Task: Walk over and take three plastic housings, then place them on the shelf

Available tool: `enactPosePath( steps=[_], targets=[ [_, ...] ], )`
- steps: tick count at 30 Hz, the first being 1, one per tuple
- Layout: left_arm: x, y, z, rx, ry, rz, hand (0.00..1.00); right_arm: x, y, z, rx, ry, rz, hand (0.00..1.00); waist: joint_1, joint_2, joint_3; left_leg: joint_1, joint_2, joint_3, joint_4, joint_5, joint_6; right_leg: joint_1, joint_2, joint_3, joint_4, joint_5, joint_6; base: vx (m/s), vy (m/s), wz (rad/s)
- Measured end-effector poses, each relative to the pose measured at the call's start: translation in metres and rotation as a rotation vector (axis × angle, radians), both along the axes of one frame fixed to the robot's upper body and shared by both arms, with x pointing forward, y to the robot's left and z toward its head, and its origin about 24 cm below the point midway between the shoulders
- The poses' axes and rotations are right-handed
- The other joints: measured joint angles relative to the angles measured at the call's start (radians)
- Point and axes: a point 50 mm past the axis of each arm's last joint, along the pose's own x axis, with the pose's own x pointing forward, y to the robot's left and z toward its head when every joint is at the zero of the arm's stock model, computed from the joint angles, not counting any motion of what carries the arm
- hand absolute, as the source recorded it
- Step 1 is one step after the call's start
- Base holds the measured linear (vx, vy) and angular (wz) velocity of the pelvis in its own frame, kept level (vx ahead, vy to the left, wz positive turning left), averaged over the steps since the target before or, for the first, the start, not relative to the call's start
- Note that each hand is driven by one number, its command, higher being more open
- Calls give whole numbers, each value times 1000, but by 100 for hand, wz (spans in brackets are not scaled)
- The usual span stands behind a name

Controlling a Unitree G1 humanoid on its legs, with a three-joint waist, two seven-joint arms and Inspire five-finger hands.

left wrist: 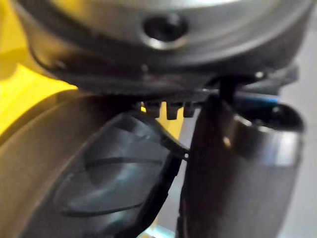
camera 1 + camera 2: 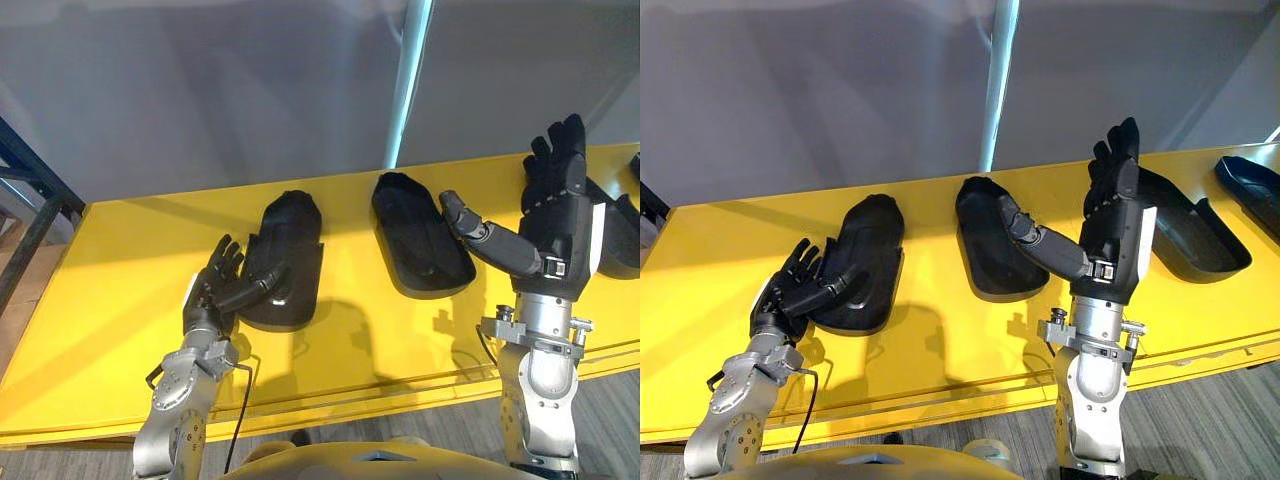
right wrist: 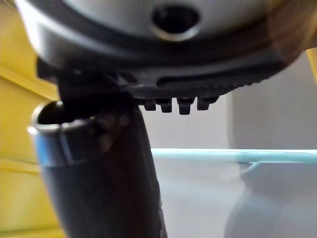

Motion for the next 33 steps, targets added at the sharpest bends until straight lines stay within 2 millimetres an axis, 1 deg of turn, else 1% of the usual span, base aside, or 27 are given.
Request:
enactPosePath(
  steps=[6, 10, 13, 14, 15, 16, 18, 19, 20, 21, 24, 25, 26, 33],
  targets=[
    [-1, 2, 1, -1, -6, 37, 100, 0, 0, 0, 0, 1, 1, 100, -1, -2, 3, 6, 0, 0, -11, 4, -1, 0, 0, 0, -1, 0, 0, 0, 0, 0],
    [-2, 8, 4, 103, -22, 133, 100, 0, 0, 0, 1, 2, -1, 100, -7, -5, 13, 13, 0, 0, -18, 9, 1, 4, 1, -1, -2, 0, 0, 0, 0, 0],
    [-6, 18, 12, 165, -98, 263, 100, -2, -1, -3, 17, 10, 6, 100, -13, -7, 25, 13, 0, -3, -18, 11, 1, 4, 1, -2, -2, 0, 0, 0, 0, 0],
    [-7, 22, 17, 174, -141, 314, 100, -3, -1, -4, 22, 15, 5, 100, -15, -7, 28, 13, 0, -4, -18, 11, 1, 4, 2, -2, -3, 0, 0, 0, 0, 0],
    [-11, 28, 27, 176, -222, 393, 100, -5, -2, -6, 26, 28, -3, 100, -16, -7, 28, 13, 0, -5, -18, 11, 1, 4, 2, -2, -3, 0, 0, 0, 0, 0],
    [-12, 29, 33, 178, -260, 423, 100, -6, -2, -7, 28, 33, -7, 100, -16, -7, 28, 13, 0, -5, -18, 11, 1, 4, 2, -2, -3, 0, 0, 0, 0, 0],
    [-21, 35, 57, 188, -430, 516, 100, -7, -3, -9, 46, 34, -22, 100, -17, -7, 28, 13, 0, -5, -16, 11, 1, 4, 2, -2, -3, 0, 0, 0, 0, 0],
    [-23, 35, 63, 190, -473, 530, 100, -7, -3, -9, 52, 29, -28, 100, -18, -7, 28, 13, 0, -5, -16, 11, 1, 4, 2, -2, -3, 0, 0, 0, 0, 0],
    [-27, 34, 75, 191, -564, 545, 100, -8, -3, -9, 69, 17, -43, 100, -18, -7, 28, 13, 0, -6, -16, 11, 1, 5, 2, -2, -3, 0, 0, 0, 0, 0],
    [-31, 33, 85, 193, -644, 549, 100, -8, -3, -9, 78, 13, -53, 100, -19, -7, 28, 13, -1, -7, -16, 11, 1, 6, 2, -3, -3, 0, 0, 0, 0, 0],
    [-37, 31, 99, 195, -778, 532, 100, -9, -4, -9, 90, 11, -75, 100, -20, -7, 28, 14, -1, -7, -15, 11, 1, 8, 1, -3, -3, 0, 0, 0, 0, 0],
    [-38, 31, 100, 189, -795, 528, 100, -9, -4, -9, 92, 10, -79, 100, -20, -7, 28, 14, -1, -7, -16, 11, 1, 9, 2, -3, -3, 0, 0, 0, 0, 0],
    [-37, 25, 100, -20, -897, 415, 100, -9, -11, -12, 110, 18, -66, 100, -23, -6, -3, 14, 2, -7, -16, 15, 0, 9, 4, -2, -5, 0, 0, 0, 0, 0],
    [-37, 25, 100, -15, -895, 414, 100, -11, -11, -14, 118, 26, -65, 100, -23, -9, -1, 11, 2, -7, -15, 15, 0, 7, 4, -1, -3, 0, 0, 0, 0, 0]
  ],
)
